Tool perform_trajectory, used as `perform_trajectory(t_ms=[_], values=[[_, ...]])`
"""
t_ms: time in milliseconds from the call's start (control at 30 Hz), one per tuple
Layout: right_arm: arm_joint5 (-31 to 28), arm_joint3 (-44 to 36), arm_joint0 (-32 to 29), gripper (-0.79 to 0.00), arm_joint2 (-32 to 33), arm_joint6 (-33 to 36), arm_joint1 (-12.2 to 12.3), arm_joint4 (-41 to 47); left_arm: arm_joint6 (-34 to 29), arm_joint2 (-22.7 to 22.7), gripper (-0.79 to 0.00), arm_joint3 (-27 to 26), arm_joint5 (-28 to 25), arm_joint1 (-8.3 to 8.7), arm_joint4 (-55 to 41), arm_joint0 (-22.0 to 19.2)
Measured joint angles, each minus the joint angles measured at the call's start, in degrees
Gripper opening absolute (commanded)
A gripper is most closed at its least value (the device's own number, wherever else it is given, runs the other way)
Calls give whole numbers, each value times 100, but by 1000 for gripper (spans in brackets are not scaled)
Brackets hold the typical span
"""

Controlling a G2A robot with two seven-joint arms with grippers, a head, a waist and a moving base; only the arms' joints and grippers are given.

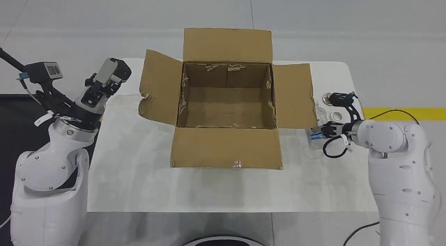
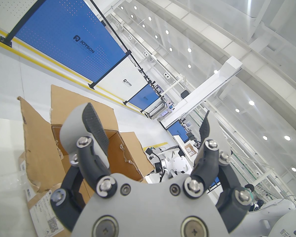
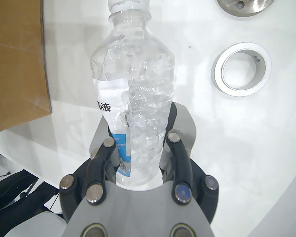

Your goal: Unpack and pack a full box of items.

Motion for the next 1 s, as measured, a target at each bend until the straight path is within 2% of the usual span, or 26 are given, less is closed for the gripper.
perform_trajectory(t_ms=[100, 133, 433, 633, 767, 867, 1000], values=[[47, -2, 0, -49, -51, -6, 22, 28, 0, 0, 0, 0, 0, 0, 0, 0], [60, -10, -6, 0, -62, -7, 29, 37, 0, 0, 0, 0, 0, 0, 0, 0], [244, -280, -141, 0, -42, -65, 112, 127, 0, 0, 0, 0, 0, 0, 0, 0], [469, -1079, -339, 0, 284, -504, 187, 173, 0, 0, 0, 0, 0, 0, 0, 0], [689, -1829, -653, 0, 671, -1282, 191, 767, 0, 0, 0, 0, 0, 0, 0, 0], [739, -2098, -805, 0, 839, -1704, 183, 1315, 0, 0, 0, 0, 0, 0, 0, 0], [590, -1991, -824, 0, 763, -1656, 184, 2117, 0, 0, 0, 0, 0, 0, 0, 0]])
